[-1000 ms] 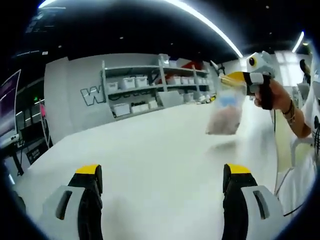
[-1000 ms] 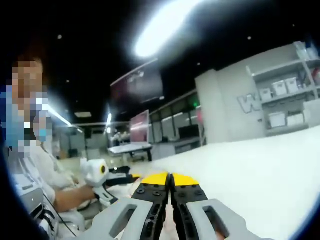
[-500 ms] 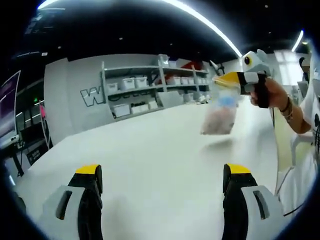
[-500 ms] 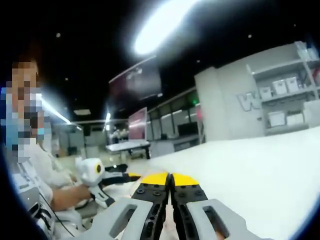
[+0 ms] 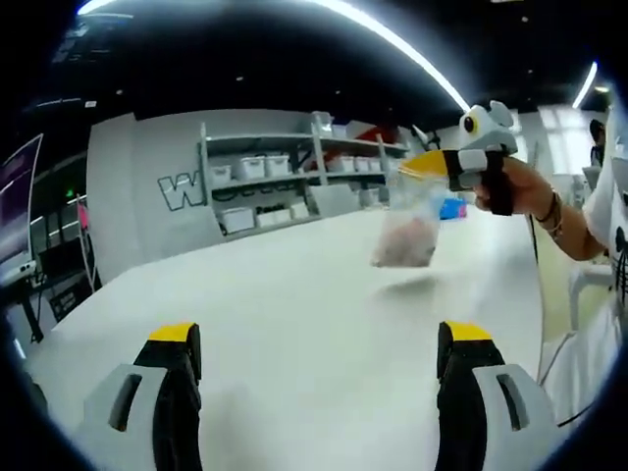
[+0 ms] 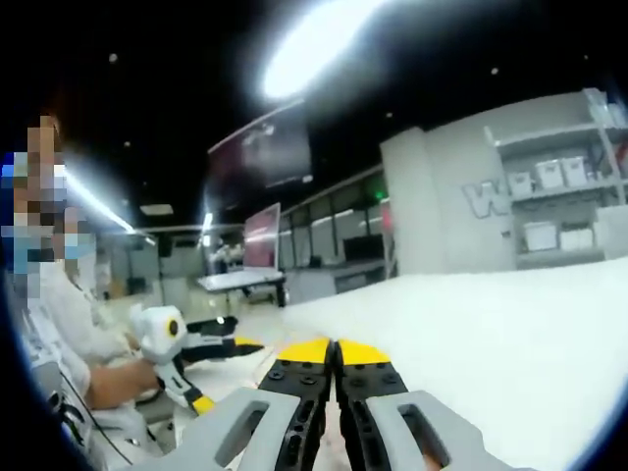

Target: Open the resealable bag by pulling the two sides of the seal apart until the entire bag opening is separated and visibly accessible.

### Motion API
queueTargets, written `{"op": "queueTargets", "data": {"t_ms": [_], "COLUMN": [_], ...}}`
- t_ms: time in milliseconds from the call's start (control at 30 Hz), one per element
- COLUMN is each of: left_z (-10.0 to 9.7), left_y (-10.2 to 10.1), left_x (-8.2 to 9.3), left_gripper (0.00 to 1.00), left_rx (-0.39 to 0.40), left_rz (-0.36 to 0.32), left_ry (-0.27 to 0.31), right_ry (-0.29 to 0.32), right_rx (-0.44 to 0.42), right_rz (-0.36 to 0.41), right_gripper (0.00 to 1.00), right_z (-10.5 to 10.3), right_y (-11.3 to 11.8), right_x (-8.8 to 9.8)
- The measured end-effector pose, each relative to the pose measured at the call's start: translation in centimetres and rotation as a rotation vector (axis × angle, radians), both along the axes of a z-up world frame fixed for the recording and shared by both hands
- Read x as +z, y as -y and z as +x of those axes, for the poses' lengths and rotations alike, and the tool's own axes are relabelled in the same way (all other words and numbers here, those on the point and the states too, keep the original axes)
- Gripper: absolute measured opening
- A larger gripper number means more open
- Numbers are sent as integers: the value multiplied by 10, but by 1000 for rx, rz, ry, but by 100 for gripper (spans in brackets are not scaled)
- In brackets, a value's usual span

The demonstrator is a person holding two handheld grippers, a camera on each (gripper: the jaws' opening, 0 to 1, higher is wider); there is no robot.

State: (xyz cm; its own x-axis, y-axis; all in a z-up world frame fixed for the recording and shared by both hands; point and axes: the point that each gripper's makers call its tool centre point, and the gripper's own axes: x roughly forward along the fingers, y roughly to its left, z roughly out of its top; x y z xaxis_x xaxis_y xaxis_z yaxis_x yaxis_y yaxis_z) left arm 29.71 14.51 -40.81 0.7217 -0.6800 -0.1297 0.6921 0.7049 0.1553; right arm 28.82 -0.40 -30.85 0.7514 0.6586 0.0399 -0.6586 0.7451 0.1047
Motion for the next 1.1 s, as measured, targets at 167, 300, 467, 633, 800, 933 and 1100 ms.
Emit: {"op": "queueTargets", "data": {"t_ms": [167,300,467,633,800,933,1100], "left_z": [0,0,0,0,0,1,1], "left_y": [0,1,1,1,1,0,-1], "left_x": [-1,-1,-2,-2,-2,-2,0], "left_gripper": [99,99,99,99,99,99,99], "left_rx": [2,3,1,1,1,2,-2], "left_rz": [9,6,12,4,7,4,-15], "left_ry": [7,5,7,6,7,4,-2], "right_ry": [-5,-7,5,-11,-11,-14,-25], "right_rx": [-5,-7,-15,-17,-28,-50,-84], "right_rz": [-12,-18,-41,-44,-59,-78,-96], "right_gripper": [0,0,0,0,0,0,0], "right_z": [9,16,28,40,51,63,79], "right_y": [0,0,-2,-4,-4,2,11], "right_x": [1,5,7,5,7,8,5]}}
